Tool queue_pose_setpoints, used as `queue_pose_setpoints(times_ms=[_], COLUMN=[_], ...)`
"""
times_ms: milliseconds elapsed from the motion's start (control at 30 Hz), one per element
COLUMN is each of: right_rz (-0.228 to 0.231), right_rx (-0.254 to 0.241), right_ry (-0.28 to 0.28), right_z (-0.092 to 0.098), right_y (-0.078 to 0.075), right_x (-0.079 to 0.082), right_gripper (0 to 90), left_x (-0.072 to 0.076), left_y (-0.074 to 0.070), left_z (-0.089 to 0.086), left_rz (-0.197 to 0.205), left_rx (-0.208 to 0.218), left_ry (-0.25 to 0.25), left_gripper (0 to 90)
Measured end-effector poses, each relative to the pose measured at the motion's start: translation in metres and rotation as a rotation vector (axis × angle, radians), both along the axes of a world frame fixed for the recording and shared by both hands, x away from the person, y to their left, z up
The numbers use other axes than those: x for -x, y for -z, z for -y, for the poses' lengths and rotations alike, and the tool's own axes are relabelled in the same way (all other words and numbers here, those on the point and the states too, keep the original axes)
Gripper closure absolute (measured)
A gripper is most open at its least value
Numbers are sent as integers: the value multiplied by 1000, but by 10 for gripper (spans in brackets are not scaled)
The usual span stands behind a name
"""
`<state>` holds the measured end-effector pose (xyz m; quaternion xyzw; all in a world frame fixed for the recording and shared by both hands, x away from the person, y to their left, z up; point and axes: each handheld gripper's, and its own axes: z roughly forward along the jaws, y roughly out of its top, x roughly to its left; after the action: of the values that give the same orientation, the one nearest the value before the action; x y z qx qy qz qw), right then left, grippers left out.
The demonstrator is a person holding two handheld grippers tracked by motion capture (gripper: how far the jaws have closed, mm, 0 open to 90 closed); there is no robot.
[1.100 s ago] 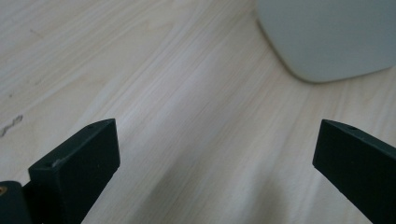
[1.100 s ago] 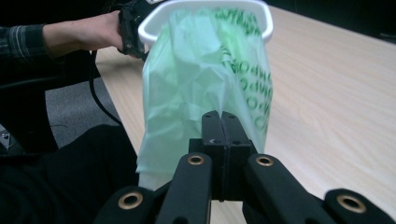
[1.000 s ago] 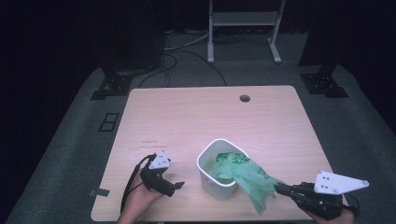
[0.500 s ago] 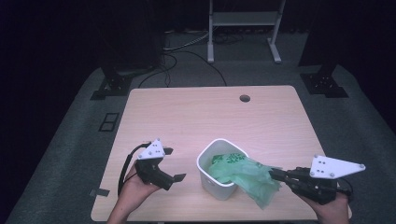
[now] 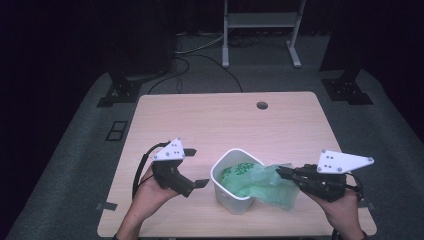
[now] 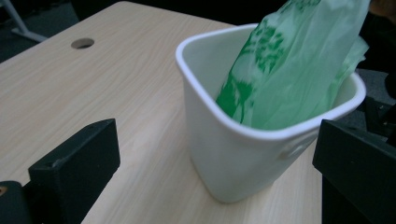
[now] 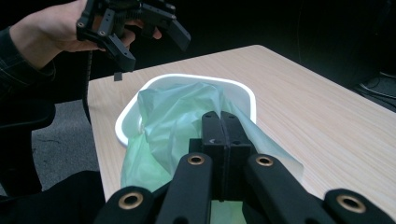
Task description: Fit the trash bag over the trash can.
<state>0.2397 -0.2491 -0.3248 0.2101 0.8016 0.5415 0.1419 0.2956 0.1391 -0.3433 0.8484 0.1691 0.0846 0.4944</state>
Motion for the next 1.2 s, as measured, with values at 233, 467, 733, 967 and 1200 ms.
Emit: queue_pose_setpoints(times_ms=[233, 467, 733, 967, 1200], right_rz=[3, 9, 17, 19, 25], right_rx=[11, 23, 51, 50, 44], right_ry=[-30, -59, -71, -67, -68], right_z=[-20, -41, -61, -69, -70], right_y=[-2, -5, -5, -5, -7], right_x=[-11, -22, -27, -30, -29], right_gripper=[900, 900, 900, 900, 900], left_x=[0, -2, -2, 1, -1], left_y=[-20, -26, -28, -26, -21], left_z=[19, 35, 48, 64, 72], left_rz=[27, 34, 25, 7, -22], left_rx=[33, 46, 62, 65, 73], left_ry=[70, 109, 144, 202, 254], left_gripper=[22, 26, 74, 203, 500])
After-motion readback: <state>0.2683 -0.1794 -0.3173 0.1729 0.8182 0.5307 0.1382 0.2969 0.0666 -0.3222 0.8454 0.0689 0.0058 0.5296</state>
